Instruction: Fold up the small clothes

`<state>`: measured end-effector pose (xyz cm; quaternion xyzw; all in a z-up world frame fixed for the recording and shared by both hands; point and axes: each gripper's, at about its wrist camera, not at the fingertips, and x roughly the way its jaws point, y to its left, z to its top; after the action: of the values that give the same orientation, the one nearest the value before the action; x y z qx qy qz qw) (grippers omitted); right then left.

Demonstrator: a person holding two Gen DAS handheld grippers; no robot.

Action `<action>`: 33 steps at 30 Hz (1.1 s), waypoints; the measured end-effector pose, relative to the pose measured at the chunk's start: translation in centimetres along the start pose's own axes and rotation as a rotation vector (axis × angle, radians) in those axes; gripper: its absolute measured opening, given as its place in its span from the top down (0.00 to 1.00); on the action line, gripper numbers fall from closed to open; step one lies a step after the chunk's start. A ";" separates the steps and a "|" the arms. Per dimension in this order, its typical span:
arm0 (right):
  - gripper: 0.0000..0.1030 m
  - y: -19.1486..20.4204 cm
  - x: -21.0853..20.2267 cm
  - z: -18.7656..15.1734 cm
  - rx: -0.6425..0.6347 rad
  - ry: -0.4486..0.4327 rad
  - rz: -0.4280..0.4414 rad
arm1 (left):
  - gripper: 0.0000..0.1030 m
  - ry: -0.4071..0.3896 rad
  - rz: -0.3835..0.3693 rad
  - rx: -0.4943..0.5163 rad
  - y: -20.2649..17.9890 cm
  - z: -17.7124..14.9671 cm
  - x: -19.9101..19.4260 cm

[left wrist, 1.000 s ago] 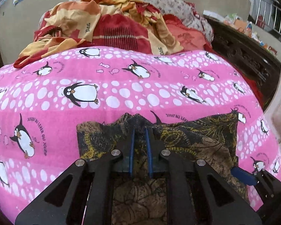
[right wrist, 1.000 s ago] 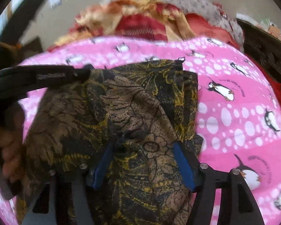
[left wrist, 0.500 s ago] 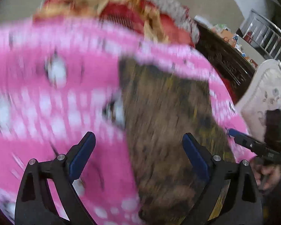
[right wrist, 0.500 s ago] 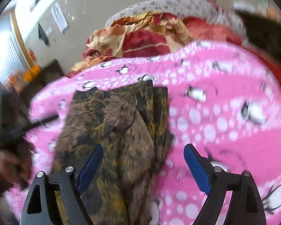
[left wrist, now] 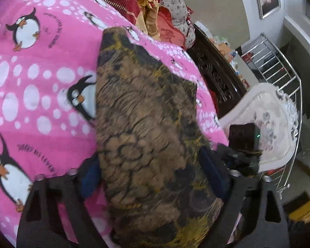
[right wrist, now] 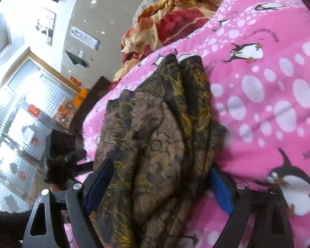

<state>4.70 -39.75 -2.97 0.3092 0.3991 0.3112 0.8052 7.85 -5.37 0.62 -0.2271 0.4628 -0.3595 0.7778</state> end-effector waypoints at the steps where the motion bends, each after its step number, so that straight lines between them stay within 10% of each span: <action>1: 0.22 0.2 0.2 -0.1 -0.007 0.032 0.064 | 0.34 -0.005 -0.002 -0.014 0.5 -0.1 -0.2; 5: 0.57 -1.0 1.2 0.5 0.037 0.036 -0.003 | 0.37 -0.020 -0.003 -0.037 1.2 0.0 0.2; 8: 0.59 -1.0 1.9 1.0 0.053 0.019 -0.024 | 0.38 -0.042 0.037 -0.005 0.6 -0.3 0.7; 11: 0.62 -0.4 2.4 0.6 0.028 0.043 -0.023 | 0.76 -0.037 0.097 -0.037 0.7 -0.5 0.6; 13: 0.69 -0.4 2.6 0.3 0.064 0.052 -0.011 | 0.80 -0.050 0.110 -0.047 0.3 -0.6 0.0; 20: 0.73 1.1 4.0 -1.9 0.285 0.005 0.065 | 0.82 -0.048 0.104 -0.020 0.6 -1.6 -5.5; 26: 0.73 6.2 10.5 -4.6 0.311 0.137 0.161 | 0.82 -0.032 0.158 -0.096 7.4 -2.0 -11.8; 33: 0.70 7.6 12.2 -5.2 0.334 0.064 0.075 | 0.67 0.013 0.205 -0.027 8.1 -2.5 -11.1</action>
<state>4.35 -24.70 -5.37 0.4434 0.4589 0.2800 0.7172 5.03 8.26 0.07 -0.1869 0.4935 -0.2732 0.8043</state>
